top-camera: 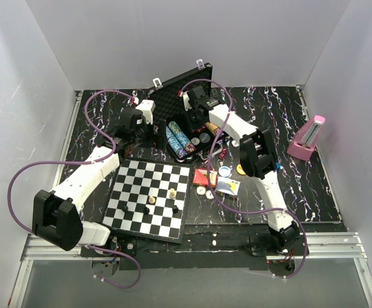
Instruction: Pack up texas hold em set
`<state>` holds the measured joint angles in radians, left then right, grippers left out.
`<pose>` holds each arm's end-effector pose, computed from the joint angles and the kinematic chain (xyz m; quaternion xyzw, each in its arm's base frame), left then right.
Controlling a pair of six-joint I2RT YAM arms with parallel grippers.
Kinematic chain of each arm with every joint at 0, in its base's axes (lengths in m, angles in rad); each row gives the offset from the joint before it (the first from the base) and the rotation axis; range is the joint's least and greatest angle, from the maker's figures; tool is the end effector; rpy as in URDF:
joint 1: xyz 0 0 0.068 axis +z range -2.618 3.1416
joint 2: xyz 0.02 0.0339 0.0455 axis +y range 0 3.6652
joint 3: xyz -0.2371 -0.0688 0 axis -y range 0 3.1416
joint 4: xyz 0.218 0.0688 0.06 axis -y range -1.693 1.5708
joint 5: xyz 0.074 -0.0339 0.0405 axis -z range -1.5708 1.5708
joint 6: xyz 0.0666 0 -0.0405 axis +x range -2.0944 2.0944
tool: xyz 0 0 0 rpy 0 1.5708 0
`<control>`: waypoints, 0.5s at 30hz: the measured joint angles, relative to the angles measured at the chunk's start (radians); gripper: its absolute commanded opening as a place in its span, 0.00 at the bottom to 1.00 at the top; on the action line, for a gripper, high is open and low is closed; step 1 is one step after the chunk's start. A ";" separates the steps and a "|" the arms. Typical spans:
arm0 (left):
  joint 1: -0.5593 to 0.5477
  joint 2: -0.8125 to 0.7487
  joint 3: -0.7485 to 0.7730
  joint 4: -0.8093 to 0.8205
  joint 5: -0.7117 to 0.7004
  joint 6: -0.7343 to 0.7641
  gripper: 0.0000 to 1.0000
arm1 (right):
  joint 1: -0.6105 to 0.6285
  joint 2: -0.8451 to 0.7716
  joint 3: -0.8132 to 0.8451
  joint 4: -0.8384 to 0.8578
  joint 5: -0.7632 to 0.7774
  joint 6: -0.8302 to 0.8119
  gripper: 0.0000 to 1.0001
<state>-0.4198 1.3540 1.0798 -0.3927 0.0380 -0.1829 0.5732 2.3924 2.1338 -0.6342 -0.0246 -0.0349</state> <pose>0.2780 -0.1268 0.2568 0.1145 0.8922 -0.1459 0.4119 0.4258 0.2768 0.1677 -0.2862 0.8985 0.0996 0.3175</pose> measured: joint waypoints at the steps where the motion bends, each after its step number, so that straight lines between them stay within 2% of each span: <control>1: 0.000 0.000 0.000 0.000 0.000 0.000 0.98 | 0.002 0.003 0.005 -0.002 0.002 0.000 0.01; 15: 0.000 0.000 0.000 0.000 0.000 0.000 0.98 | 0.005 0.043 0.050 -0.027 0.045 0.000 0.01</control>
<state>-0.4198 1.3540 1.0798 -0.3931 0.0383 -0.1833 0.5781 2.4359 2.1834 -0.6617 0.0200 -0.0353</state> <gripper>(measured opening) 0.981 0.146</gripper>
